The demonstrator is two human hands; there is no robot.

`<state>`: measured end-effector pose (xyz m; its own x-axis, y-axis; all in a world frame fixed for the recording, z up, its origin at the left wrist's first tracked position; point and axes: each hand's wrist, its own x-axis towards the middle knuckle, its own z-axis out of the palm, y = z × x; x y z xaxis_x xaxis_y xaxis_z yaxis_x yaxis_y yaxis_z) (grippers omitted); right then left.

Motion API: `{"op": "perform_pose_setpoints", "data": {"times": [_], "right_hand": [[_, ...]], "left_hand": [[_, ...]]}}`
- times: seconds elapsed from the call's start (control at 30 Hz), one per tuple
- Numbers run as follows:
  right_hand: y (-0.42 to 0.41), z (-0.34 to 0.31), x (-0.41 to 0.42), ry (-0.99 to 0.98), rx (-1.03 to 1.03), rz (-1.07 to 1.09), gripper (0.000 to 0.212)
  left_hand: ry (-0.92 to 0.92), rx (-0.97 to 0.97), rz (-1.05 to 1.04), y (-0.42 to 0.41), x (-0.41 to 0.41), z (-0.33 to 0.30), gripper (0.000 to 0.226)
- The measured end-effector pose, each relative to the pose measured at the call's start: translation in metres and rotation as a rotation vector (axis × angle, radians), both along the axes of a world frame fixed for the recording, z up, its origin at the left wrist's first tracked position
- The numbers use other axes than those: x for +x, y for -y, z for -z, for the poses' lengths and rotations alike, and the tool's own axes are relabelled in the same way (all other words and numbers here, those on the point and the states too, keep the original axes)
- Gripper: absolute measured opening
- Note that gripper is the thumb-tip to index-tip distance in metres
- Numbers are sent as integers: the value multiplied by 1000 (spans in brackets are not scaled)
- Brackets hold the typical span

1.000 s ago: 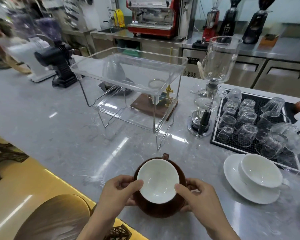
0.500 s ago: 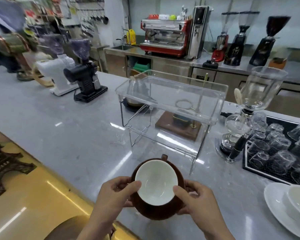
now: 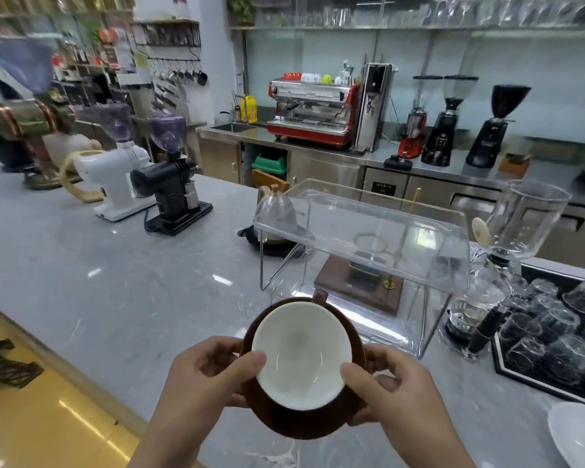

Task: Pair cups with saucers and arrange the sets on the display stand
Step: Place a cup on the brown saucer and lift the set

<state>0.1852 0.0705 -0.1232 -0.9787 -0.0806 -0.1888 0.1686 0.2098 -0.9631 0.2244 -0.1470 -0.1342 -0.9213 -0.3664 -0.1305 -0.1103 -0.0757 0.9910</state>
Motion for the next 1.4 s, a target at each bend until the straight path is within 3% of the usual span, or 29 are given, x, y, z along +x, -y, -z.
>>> {"op": "perform_pose_setpoints", "data": {"times": [0.33,0.53,0.73,1.17,1.4], "right_hand": [[13,-84,-36,-190,-47,-75,42],[7,-126,-80,-236,-1,-102,25],[1,-146,-135,-154,14,-114,37],[2,-137,-205,27,57,-48,41],[4,-131,-224,66,72,-49,41]], "left_hand": [[-143,-88,97,28,-42,-88,44],[-134,-222,197,29,-98,-132,35],[-27,-311,279,26,-159,-158,38],[172,-429,220,12,-228,-161,48],[234,-415,211,8,-246,-156,34]]}}
